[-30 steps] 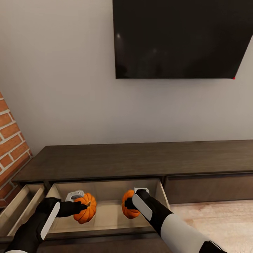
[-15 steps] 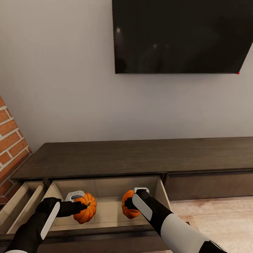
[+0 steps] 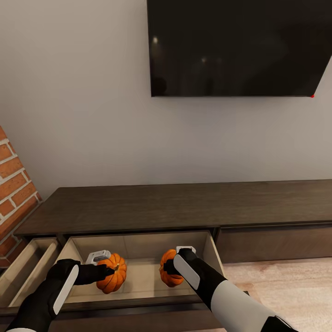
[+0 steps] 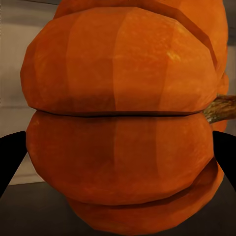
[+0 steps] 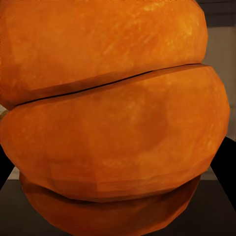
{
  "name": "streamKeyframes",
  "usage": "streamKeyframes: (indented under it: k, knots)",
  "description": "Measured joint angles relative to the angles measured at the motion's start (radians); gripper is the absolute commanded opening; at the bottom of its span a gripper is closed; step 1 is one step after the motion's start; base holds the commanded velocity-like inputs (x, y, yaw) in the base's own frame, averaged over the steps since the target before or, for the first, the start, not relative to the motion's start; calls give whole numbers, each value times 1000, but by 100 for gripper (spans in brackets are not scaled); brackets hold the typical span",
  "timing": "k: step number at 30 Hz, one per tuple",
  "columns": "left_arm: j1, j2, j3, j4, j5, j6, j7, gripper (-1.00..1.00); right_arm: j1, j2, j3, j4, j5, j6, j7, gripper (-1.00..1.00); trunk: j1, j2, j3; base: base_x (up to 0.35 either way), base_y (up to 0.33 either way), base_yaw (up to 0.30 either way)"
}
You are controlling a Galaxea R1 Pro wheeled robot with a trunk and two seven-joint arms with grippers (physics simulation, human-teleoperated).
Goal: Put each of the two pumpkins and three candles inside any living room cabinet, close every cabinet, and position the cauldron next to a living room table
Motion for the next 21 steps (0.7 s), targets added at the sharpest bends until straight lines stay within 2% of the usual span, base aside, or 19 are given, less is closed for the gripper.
streamKeyframes:
  k: [14, 21]
  knots:
    - [0, 1, 0, 0, 2, 0, 0, -100, 0, 0, 0, 0, 0, 1, -1, -100, 0, 0, 0, 0, 0, 0]
    - [0, 1, 0, 0, 2, 0, -1, -100, 0, 0, 0, 3, -1, 32, -2, -100, 0, 0, 0, 0, 0, 0]
